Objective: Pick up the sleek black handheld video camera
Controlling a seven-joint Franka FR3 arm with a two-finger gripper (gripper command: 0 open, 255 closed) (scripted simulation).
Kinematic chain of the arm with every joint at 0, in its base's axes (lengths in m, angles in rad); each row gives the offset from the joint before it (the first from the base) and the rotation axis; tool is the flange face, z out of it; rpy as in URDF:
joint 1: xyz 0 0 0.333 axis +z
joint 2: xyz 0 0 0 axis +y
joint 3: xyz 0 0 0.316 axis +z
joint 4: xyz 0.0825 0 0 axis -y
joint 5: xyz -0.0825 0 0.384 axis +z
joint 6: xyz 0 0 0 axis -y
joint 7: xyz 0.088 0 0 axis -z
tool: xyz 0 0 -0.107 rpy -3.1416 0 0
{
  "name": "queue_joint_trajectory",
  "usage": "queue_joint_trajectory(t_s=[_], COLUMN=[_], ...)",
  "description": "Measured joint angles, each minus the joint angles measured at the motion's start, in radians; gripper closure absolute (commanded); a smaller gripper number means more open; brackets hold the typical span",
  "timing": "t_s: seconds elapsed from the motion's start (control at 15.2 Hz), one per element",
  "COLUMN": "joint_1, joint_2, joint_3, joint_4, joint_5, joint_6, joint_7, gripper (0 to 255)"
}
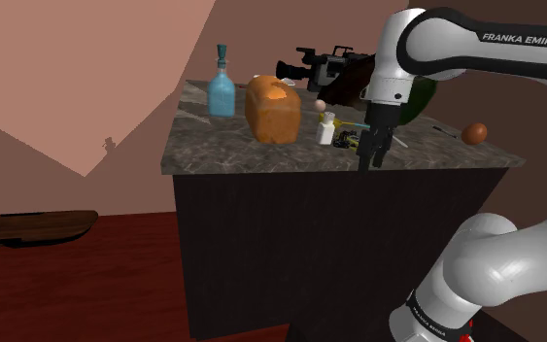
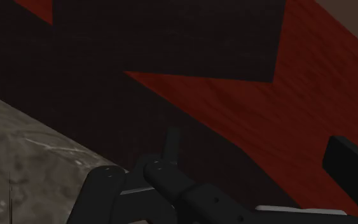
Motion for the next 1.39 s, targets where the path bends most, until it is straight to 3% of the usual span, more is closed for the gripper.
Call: queue_joint_trajectory(t_s=[0.79, 1.39], joint_1=[-0.098, -0.111], joint_2=[0.145, 0.141], joint_3=[-0.124, -0.139], joint_4=[0.184, 0.089], joint_5=[-0.080, -0.089], joint_6=[0.112, 0.219], joint_7=[-0.030, -0.039], gripper=[0, 0])
